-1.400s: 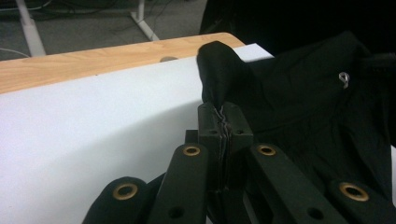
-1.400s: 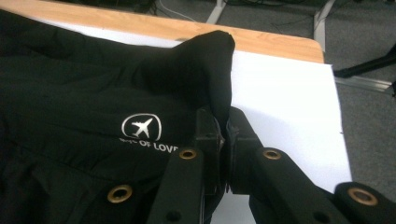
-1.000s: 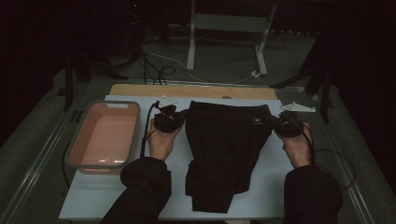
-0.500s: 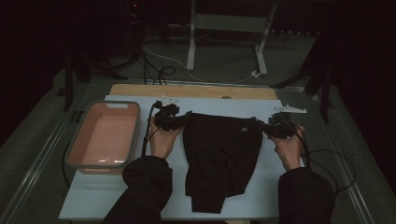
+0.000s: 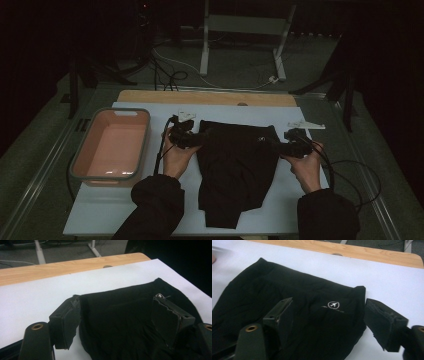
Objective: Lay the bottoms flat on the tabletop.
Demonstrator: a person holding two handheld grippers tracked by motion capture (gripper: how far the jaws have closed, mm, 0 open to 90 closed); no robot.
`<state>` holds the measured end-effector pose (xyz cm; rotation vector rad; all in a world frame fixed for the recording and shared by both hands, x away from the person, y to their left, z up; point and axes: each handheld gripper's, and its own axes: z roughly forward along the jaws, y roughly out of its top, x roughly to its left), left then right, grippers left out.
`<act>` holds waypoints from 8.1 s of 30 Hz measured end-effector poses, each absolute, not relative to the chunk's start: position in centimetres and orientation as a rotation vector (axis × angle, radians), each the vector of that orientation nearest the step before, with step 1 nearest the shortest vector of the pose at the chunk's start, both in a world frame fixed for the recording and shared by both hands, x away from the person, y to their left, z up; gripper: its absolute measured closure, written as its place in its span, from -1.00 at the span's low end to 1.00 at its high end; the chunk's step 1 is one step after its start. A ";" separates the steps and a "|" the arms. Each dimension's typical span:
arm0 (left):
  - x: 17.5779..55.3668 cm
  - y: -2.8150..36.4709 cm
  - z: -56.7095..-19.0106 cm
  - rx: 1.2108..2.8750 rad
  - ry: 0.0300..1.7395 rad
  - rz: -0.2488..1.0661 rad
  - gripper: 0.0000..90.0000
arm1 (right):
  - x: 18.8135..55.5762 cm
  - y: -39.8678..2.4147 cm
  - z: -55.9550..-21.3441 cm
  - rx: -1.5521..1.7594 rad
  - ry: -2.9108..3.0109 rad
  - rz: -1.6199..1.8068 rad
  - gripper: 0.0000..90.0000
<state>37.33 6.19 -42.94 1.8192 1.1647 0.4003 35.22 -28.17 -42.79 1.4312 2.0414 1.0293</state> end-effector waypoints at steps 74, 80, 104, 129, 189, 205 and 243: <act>29.7 4.7 -51.5 2.054 1.164 0.161 0.39 | 29.6 -29.5 -48.2 1.483 2.040 1.068 -0.49; 30.4 4.5 -51.0 2.046 1.144 0.170 0.99 | 29.6 -29.5 -48.2 1.484 2.042 1.069 -0.48; 34.3 7.0 -48.0 1.871 1.213 0.258 0.52 | 29.6 -29.5 -48.1 1.483 2.042 1.074 -0.48; 28.5 6.2 -50.7 1.922 1.266 0.215 -0.43 | 29.5 -29.4 -48.0 1.470 2.040 1.068 -0.47; 28.9 7.7 -51.5 1.982 1.259 0.237 -0.03 | 29.4 -29.2 -47.9 1.446 2.035 1.067 -0.46; 27.4 6.8 -51.9 2.079 1.169 0.171 0.90 | 29.4 -29.1 -47.9 1.443 2.046 1.067 -0.46; 27.4 9.6 -48.3 1.935 1.177 0.312 0.09 | 29.4 -29.1 -47.9 1.438 2.053 1.066 -0.45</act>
